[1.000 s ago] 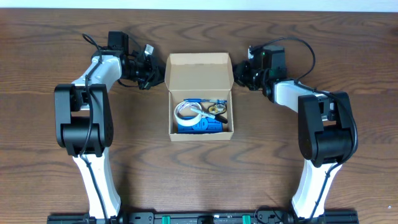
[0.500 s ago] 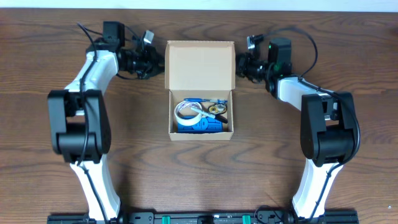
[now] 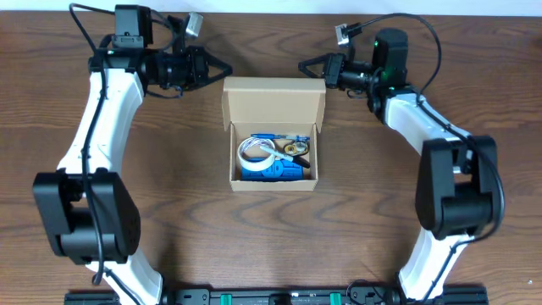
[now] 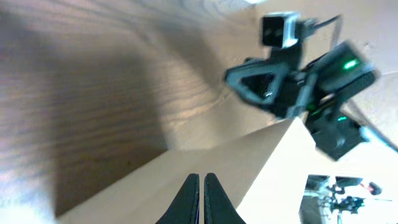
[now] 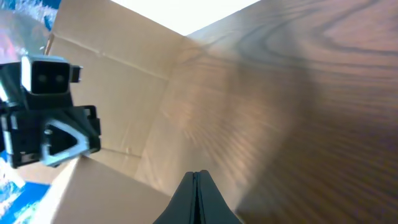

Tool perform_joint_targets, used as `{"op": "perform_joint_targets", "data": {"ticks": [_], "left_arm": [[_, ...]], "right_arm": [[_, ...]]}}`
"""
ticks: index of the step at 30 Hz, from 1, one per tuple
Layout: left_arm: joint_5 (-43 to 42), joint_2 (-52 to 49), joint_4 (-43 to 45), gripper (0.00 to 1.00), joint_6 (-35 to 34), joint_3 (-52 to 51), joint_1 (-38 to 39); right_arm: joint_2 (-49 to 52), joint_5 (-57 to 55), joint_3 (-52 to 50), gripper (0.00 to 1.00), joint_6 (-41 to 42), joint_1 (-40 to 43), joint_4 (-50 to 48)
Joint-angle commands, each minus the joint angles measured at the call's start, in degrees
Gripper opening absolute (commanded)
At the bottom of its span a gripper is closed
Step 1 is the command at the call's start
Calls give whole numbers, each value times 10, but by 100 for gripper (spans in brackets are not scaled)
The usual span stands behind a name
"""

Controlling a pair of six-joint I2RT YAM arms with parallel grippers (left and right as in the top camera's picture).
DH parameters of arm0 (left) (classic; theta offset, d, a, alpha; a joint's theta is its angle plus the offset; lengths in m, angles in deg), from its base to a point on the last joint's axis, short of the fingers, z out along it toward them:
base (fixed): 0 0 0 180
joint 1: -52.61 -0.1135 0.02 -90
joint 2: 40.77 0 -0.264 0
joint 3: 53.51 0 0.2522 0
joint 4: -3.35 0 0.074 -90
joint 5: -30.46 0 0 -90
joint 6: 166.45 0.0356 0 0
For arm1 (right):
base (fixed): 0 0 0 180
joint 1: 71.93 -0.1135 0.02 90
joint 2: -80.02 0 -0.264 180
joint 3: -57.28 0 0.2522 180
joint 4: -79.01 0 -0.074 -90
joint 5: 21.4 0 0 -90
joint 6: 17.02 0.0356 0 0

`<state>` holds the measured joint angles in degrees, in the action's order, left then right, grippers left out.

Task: Pack container
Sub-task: 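Fold the box lid closed with both grippers pushing it down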

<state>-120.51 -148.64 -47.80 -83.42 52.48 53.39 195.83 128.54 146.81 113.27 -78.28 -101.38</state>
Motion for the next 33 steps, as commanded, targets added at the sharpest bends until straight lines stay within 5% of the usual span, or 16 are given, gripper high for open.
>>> {"op": "perform_joint_targets", "data": {"ticks": [1, 10, 18, 33], "left_arm": [[43, 32, -47, 5, 80, 10, 0], [137, 56, -216, 6, 191, 10, 26], [246, 56, -336, 6, 227, 9, 50], [277, 56, -375, 6, 226, -35, 114]], "right_arm": [[-56, 16, 14, 1, -72, -9, 50], [-131, -100, 14, 2, -233, -59, 340], [-162, -269, 14, 2, -273, -124, 539], [-167, -418, 14, 2, -273, -163, 660]]}}
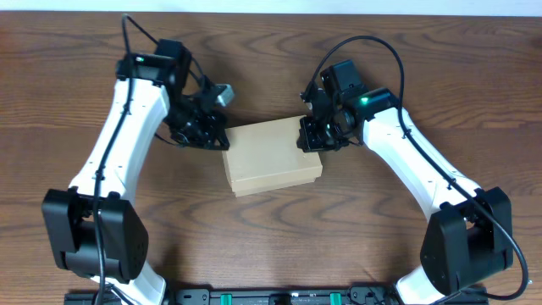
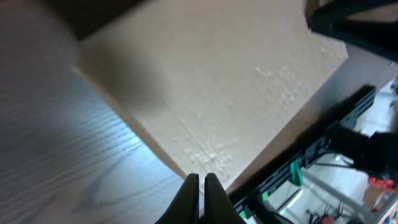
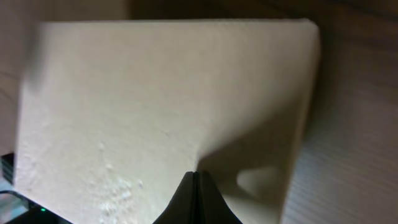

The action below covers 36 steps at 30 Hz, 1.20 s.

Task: Pack container
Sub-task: 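Fold the box lid closed with both grippers pushing it down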

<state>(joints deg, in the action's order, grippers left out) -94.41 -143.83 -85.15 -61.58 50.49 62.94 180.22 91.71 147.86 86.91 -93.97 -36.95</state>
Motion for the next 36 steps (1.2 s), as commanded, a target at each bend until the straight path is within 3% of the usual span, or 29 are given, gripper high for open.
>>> {"op": "perform_joint_targets", "data": {"ticks": [1, 12, 36], "left_arm": [[26, 8, 0, 6, 2, -21, 24], [57, 8, 89, 6, -64, -150, 50], [85, 34, 94, 6, -68, -83, 49]], "right_arm": [[-11, -54, 3, 2, -10, -7, 23], [-11, -83, 3, 2, -9, -23, 28], [-44, -130, -39, 2, 15, -61, 40]]}}
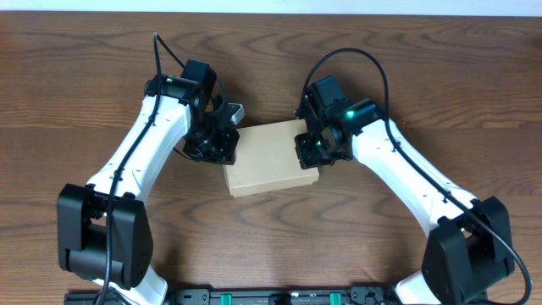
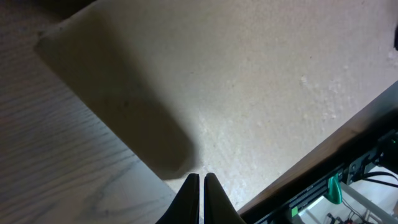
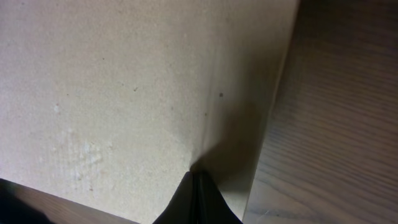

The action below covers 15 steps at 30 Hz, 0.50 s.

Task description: Pack container

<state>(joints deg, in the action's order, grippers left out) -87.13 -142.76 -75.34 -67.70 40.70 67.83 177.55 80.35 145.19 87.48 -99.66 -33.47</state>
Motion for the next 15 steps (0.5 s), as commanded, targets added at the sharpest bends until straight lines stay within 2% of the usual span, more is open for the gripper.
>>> {"op": "perform_joint_targets", "data": {"ticks": [1, 5, 8, 15], "left_arm": [[12, 36, -3, 6, -7, 15, 0], [20, 95, -3, 6, -9, 15, 0], [65, 152, -4, 6, -31, 15, 0], [87, 290, -5, 6, -44, 15, 0]], "right_arm": [[-30, -19, -12, 2, 9, -3, 4], [-97, -91, -12, 2, 40, -4, 4], [-139, -134, -13, 2, 73, -4, 14], [-145, -135, -61, 2, 125, -4, 26]]}}
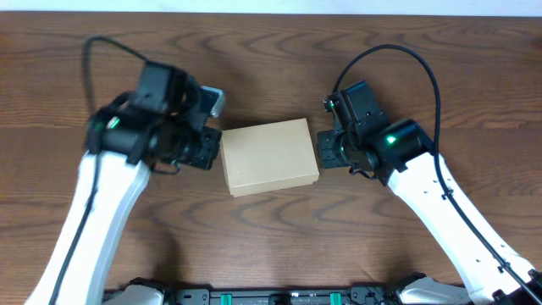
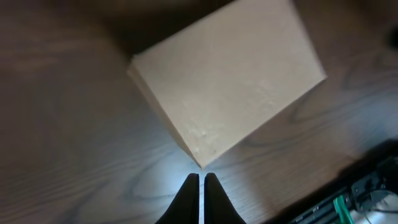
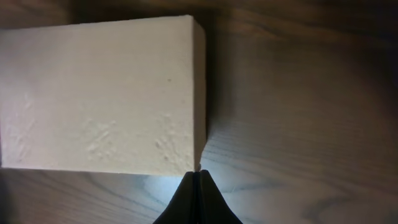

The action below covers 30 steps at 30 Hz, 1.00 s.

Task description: Pack container

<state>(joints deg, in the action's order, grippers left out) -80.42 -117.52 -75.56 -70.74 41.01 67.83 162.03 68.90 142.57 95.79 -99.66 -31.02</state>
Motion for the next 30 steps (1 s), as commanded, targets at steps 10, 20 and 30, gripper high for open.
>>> {"op": "perform_joint_targets", "data": {"ticks": [10, 20, 30], "left_arm": [[20, 140, -22, 6, -15, 12, 0], [20, 146, -32, 6, -21, 12, 0], [22, 146, -30, 6, -30, 12, 0]], "right_arm": [[12, -6, -130, 2, 80, -4, -82], [35, 43, -139, 2, 80, -4, -127], [49, 83, -138, 2, 80, -4, -135]]}}
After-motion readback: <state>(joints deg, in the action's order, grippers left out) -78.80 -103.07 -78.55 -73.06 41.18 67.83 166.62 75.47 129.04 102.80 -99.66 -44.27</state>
